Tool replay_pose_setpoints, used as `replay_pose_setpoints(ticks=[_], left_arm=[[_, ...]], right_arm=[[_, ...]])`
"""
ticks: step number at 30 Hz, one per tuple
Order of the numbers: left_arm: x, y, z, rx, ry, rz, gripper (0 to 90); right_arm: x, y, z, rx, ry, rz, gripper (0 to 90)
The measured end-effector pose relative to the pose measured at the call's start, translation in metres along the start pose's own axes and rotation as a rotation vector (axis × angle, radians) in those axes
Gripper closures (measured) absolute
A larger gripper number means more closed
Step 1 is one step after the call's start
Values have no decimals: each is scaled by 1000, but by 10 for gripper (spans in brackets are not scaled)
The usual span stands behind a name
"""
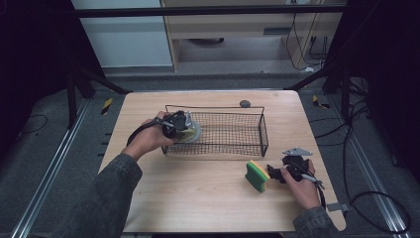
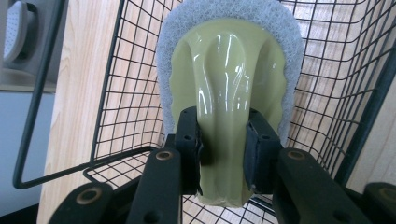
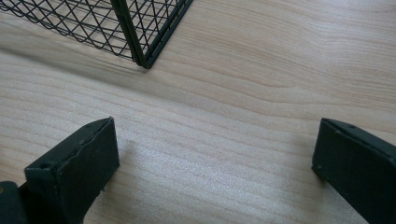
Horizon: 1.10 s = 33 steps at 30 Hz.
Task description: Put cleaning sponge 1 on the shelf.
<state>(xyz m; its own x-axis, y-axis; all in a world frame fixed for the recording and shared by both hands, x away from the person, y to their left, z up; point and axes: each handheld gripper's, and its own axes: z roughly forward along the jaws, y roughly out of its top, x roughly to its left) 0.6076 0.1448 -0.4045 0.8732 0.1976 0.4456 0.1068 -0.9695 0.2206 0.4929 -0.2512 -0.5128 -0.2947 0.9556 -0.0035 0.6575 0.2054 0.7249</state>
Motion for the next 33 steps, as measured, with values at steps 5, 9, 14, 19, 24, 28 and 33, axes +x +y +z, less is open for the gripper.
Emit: replay_pose_setpoints(ticks=[5, 9, 14, 19, 24, 28, 33], left_arm=[[0, -1, 3, 12, -18, -3, 700], [-1, 0, 5, 12, -28, -12, 700], [-1, 1, 7, 20, -38, -12, 699], [-1, 2, 8, 20, -52, -10, 701], [-1, 2, 9, 21, -51, -14, 699], [-1, 2, 9, 16, -58, -34, 698], [-1, 2, 10, 21, -67, -38, 690]], right_arm=[[0, 0, 0, 0, 0, 1, 7], [0, 0, 0, -1, 0, 1, 7], [0, 0, 0, 0, 0, 1, 7], [0, 0, 0, 0, -1, 1, 7], [0, 0, 0, 0, 0, 1, 7], [0, 0, 0, 0, 0, 1, 7], [0, 0, 0, 0, 0, 1, 7]])
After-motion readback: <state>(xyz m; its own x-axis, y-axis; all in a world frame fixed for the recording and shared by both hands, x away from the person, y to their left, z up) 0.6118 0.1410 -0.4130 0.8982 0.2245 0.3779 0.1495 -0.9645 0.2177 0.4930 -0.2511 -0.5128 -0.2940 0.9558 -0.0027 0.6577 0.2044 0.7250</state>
